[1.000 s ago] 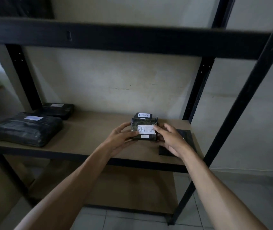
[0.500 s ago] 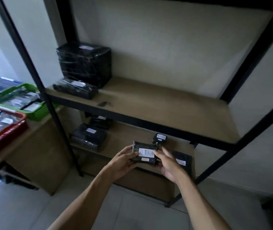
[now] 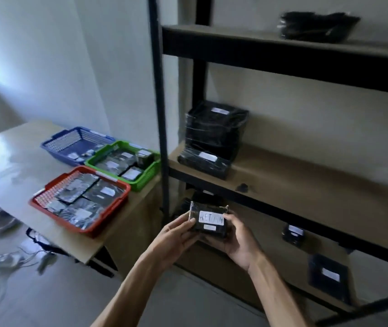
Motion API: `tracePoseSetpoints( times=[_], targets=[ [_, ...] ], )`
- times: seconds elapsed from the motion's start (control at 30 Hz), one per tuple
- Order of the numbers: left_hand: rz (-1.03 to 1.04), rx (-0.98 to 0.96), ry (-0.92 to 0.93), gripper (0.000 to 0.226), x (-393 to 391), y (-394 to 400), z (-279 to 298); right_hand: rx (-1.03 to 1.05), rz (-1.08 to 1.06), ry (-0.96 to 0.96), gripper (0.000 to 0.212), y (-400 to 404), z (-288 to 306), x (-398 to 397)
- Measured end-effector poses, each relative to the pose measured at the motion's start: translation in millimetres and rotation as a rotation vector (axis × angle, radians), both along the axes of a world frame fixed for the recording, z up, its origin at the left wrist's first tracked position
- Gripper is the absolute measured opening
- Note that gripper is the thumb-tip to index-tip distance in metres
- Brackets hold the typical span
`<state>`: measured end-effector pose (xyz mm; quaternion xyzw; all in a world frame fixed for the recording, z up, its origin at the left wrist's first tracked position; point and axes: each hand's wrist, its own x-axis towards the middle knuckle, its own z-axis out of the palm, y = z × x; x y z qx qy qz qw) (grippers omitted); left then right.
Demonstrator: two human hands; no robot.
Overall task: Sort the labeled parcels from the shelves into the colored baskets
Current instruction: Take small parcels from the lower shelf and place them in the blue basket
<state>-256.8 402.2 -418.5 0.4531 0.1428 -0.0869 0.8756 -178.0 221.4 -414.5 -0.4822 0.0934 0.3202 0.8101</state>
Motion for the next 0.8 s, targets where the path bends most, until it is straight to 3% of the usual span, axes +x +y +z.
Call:
tracePoseSetpoints(
  times=[0.1, 0.23, 0.43, 0.6, 0.7, 0.8],
  targets=[
    [0.029, 0.086, -0.078, 0.042, -7, 77, 14, 0.001, 0.009, -0.027, 0.026, 85, 18, -1],
    [0.152, 0.213, -0.041, 0.052, 0, 176, 29, -0.001, 0.024, -0.061, 0.02, 186, 30, 1],
    [0.13, 0.687, -0.112, 0.073, 18, 293, 44, 0.021, 0.053, -0.097, 0.026, 316, 28, 31],
    [0.099, 0.968, -0.115, 0.06, 57, 395, 47, 0.058, 0.08, -0.117, 0.035, 415, 22, 71],
    [0.064, 1.166, -0.051, 0.093, 84, 460, 41, 0.067, 0.104, -0.102, 0.03, 473, 21, 94],
    [0.063, 1.353, -0.032, 0.094, 107, 522, 38, 0.0, 0.146, -0.148, 0.022, 534, 21, 116]
  ],
)
